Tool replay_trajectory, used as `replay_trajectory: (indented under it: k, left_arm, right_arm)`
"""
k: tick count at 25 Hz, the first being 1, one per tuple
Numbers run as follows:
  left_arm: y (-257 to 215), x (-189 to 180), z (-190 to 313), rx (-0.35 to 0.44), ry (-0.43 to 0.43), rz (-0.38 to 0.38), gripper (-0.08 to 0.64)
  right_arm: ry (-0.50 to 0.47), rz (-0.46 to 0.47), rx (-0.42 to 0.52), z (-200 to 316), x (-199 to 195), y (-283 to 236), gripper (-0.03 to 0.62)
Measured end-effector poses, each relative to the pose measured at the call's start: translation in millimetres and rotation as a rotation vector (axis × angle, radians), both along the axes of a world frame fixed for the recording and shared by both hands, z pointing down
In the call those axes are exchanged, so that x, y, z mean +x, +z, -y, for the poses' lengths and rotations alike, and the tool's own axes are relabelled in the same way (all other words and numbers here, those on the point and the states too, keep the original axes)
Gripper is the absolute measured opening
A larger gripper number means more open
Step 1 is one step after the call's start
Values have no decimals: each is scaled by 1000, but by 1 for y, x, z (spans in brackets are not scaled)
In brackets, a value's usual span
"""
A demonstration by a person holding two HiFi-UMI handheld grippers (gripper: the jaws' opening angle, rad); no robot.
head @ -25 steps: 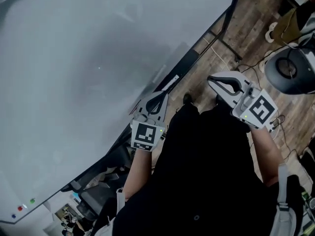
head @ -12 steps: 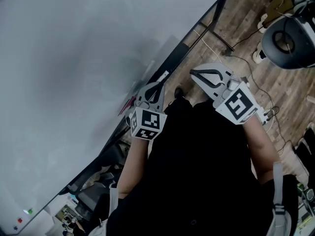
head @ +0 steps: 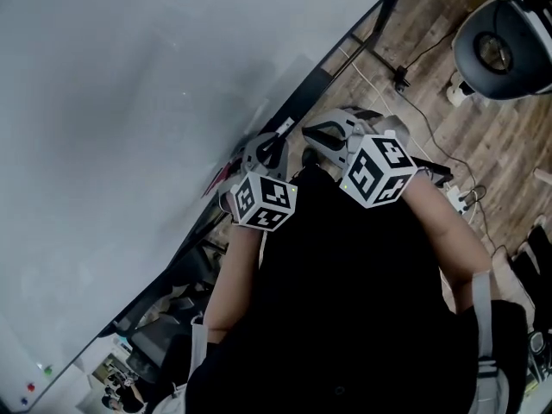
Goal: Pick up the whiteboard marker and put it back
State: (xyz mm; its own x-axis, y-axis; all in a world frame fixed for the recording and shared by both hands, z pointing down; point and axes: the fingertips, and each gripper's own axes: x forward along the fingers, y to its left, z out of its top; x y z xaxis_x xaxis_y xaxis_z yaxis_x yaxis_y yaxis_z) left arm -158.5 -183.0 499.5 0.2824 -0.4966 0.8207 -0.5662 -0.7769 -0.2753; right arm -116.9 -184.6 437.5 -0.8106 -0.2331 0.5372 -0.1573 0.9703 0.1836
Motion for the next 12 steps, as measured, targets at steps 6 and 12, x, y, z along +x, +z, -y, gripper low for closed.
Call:
replay_trajectory:
  k: [6,12]
  left_arm:
    - [24,-6,5,-33,-24,71,71]
    - [34,-9,7,-67,-60,118,74]
  right_arm:
    - [-14,-24,-4,-1,-1,12,20]
    - [-1,3,-11,1,1,6,20]
